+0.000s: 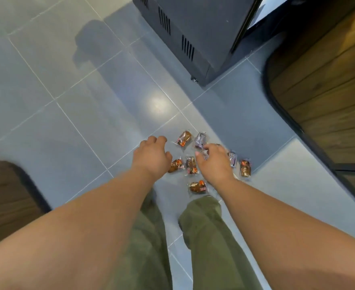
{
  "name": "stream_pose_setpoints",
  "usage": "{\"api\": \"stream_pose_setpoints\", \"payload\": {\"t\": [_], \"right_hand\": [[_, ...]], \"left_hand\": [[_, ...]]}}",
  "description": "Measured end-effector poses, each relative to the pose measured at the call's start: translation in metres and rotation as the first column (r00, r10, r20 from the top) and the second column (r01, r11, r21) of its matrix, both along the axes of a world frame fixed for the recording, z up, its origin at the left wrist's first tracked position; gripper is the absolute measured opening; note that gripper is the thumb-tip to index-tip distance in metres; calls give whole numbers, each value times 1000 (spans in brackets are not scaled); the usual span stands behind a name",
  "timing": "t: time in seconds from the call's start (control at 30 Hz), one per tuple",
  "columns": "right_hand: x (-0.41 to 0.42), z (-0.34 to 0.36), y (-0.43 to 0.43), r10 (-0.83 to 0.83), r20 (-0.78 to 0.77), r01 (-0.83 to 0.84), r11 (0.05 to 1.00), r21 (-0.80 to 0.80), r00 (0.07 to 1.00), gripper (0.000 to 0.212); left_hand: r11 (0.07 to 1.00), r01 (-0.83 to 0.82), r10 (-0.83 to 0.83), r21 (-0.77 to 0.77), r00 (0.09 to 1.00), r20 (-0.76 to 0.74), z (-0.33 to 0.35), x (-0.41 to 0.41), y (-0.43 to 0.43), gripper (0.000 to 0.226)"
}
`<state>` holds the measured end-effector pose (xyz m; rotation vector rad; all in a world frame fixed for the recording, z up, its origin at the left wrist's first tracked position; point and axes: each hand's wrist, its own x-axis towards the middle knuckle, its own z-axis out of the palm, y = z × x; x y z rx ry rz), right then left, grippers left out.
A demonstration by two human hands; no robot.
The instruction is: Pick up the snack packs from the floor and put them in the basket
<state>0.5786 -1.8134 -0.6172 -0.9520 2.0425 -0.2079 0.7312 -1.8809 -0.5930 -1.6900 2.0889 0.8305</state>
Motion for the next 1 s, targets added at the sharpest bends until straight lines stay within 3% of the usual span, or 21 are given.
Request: {"api": "stream_pose_setpoints", "payload": {"t": [0.3, 0.5, 0.67, 1.0], "right_hand": [[-10, -136, -25, -129, 26, 124, 983, 133, 991, 56], [-18, -249, -20, -126, 10, 122, 977, 176, 992, 60], [-19, -344, -11, -53, 0, 50, 949, 311, 999, 65], [-2, -507, -4, 14, 29, -24, 934, 357, 999, 71]], "left_hand": [[959, 265, -268, 98, 963, 12, -149, -11, -47, 48], [901, 406, -415, 154, 909, 36, -274, -17, -44, 54], [832, 524, -543, 184, 836, 74, -377, -19, -25, 61], [816, 534, -570, 221, 806, 158, -543, -7, 16, 79]]}}
